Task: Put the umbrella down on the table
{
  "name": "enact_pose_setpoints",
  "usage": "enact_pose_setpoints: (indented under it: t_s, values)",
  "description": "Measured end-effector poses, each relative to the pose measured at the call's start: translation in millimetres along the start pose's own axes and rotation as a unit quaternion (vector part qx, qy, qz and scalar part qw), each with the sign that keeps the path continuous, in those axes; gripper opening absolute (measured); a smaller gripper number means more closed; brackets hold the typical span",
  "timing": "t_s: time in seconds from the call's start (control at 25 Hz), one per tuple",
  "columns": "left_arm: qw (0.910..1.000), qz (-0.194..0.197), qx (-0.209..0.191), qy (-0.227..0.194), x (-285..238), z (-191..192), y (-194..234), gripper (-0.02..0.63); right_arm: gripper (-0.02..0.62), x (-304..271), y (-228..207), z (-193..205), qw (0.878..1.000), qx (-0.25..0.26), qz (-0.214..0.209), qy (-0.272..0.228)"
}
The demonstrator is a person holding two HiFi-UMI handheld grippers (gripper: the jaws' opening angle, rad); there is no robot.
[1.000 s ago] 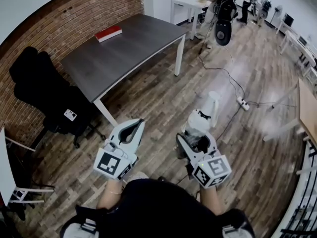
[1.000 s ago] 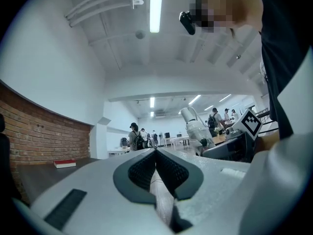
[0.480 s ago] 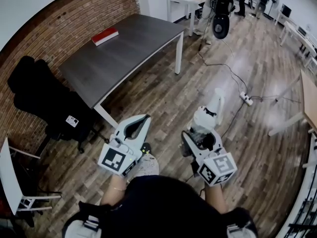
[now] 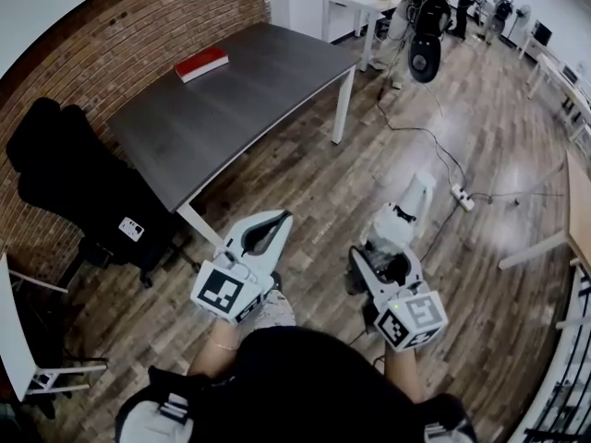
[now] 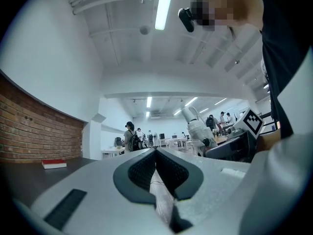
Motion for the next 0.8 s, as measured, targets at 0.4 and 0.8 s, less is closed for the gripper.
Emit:
enact_pose_setpoints:
  t_s: [0.4,0.8]
  values:
    - [0.9997,0.007,0.024,0.0,-48.6,16.6,95.1,0.002,0.298,-97.1,-21.0,-4.7,1.0,-0.014,0.012,0.01]
    - [0.9991,0.011,0.037,0.019,-75.8,37.9,190.3,0.002,0.298,-194.2,-30.3,-11.5,0.999,-0.014,0.022,0.025]
Point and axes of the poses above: the fingertips, and each gripper's own axes: x backward along the fingers, y to its left, z out of its underside, the point moved 2 cm from there along x, backward along the fingers, and after that the axes turned 8 degrees about -z, right-handed, at the moved point
